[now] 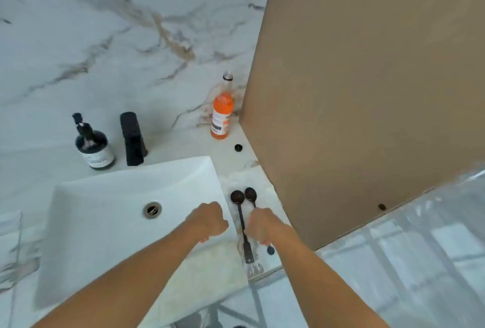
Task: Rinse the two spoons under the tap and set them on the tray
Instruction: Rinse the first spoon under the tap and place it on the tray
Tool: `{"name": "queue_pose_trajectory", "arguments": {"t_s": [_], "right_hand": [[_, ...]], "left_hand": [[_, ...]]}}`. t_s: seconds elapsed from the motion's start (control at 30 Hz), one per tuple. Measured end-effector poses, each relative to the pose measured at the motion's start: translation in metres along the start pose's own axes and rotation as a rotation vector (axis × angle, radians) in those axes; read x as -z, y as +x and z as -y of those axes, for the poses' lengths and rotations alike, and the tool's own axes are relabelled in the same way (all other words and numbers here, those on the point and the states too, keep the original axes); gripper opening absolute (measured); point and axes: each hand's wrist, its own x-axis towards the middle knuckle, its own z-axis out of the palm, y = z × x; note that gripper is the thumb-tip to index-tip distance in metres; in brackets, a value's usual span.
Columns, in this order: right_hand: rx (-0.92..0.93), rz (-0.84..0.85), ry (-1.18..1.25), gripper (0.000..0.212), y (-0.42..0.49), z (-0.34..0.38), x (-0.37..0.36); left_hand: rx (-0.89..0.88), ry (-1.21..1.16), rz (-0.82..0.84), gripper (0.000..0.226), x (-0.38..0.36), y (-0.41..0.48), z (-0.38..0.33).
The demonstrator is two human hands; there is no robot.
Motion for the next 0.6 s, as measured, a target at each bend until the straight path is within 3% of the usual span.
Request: {"name": "queue_pose_trajectory", "arguments": {"t_s": [0.3,0.43,0.6], "right_hand": [[-0.053,-0.136,0.215,0.016,0.052,-0.026,-0.055],[0.004,-0.107,0.388,0.005,0.069,-0.039,-0.066],[0.073,-0.045,0.467,0.006,0.081,-0.046,-0.068]], "left_hand": [[0.214,-0.645,-0.039,0.019,-0.058,0.072,-0.009],[0.241,-0.623,-0.087,0.015,-0.069,0.088,-0.022],[0.27,-0.571,-0.13,0.021,-0.072,0.094,-0.03]]}}
